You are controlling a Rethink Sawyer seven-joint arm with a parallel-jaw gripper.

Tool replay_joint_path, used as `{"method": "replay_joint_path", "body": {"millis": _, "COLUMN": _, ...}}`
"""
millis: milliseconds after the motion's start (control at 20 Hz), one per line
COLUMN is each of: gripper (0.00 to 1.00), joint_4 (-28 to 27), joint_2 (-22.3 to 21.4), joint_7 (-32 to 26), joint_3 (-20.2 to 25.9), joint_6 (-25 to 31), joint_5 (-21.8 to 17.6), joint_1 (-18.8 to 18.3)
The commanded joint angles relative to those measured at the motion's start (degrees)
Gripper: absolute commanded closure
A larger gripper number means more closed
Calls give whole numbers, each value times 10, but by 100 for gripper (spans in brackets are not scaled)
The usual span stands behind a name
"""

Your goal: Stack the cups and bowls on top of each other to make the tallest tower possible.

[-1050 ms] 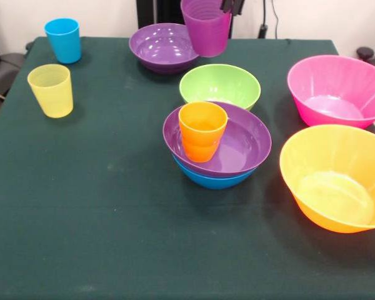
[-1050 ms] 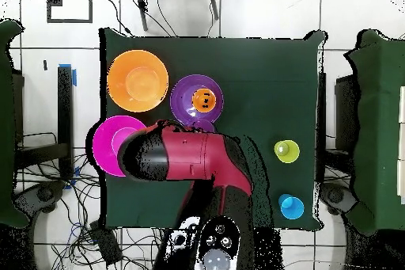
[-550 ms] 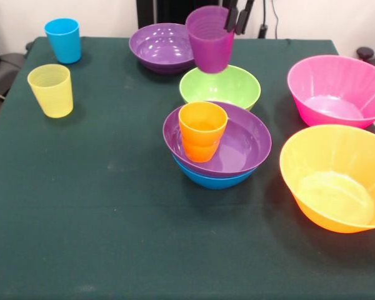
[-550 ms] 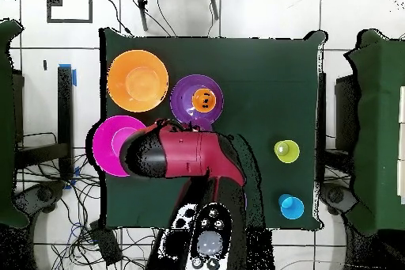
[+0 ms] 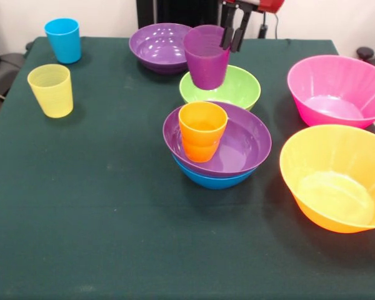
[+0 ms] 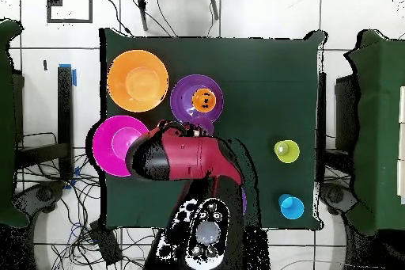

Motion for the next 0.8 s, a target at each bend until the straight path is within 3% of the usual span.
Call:
{"method": "replay_joint_path", "body": {"millis": 50, "gripper": 100, "joint_4": 54, "joint_2": 23, "joint_7": 94, "joint_3": 7, "joint_6": -28, "joint_5": -9, "joint_1": 29}}
{"method": "replay_joint_path", "body": {"millis": 600, "gripper": 100, "joint_4": 70, "joint_2": 7, "joint_7": 85, "joint_3": -23, "joint_6": -12, "joint_5": -4, "joint_1": 56}}
{"method": "replay_joint_path", "body": {"millis": 800, "gripper": 100, "joint_4": 57, "joint_2": -7, "joint_7": 64, "joint_3": -9, "joint_6": 13, "joint_5": 7, "joint_1": 43}}
